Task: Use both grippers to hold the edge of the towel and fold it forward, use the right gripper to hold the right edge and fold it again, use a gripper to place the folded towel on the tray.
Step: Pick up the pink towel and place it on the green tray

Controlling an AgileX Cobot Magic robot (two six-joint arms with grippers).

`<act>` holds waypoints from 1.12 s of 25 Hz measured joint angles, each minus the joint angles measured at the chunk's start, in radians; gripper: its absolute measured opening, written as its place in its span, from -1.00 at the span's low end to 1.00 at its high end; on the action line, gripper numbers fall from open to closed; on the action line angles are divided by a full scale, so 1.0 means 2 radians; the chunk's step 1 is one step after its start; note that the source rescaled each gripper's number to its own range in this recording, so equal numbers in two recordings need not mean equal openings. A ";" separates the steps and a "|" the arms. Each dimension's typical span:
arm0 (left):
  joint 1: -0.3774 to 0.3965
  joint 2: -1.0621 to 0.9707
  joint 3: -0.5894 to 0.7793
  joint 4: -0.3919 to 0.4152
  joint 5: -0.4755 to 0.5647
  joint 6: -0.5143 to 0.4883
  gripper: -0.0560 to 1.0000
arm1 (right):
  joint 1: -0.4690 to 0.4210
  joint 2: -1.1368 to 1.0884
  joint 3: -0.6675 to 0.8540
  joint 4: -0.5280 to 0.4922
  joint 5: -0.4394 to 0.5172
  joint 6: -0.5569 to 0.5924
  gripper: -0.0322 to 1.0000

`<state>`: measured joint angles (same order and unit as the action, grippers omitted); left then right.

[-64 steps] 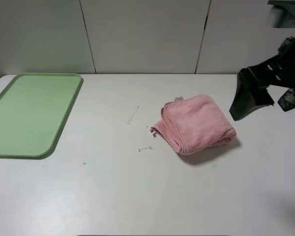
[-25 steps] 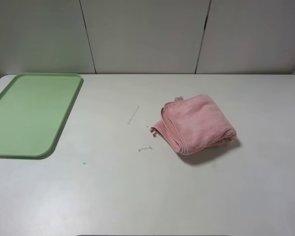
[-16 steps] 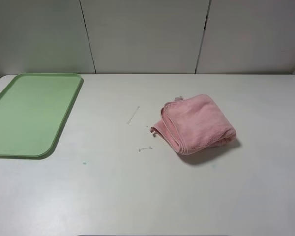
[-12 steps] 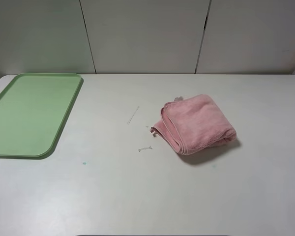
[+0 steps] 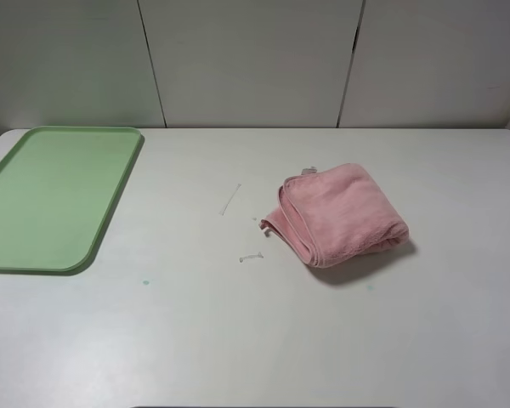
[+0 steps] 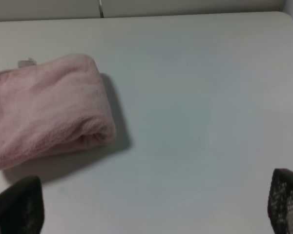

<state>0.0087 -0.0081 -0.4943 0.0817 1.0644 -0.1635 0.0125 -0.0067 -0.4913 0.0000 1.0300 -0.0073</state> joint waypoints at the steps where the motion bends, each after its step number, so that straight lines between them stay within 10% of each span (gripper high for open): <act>1: 0.000 0.000 0.000 0.000 0.000 0.000 1.00 | 0.000 0.000 0.000 0.000 0.000 0.000 1.00; 28: 0.000 0.070 -0.028 0.023 0.004 0.023 1.00 | 0.000 0.000 0.000 0.000 0.000 0.000 1.00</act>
<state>0.0087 0.1314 -0.5499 0.1268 1.0721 -0.1178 0.0125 -0.0067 -0.4913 0.0000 1.0300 -0.0073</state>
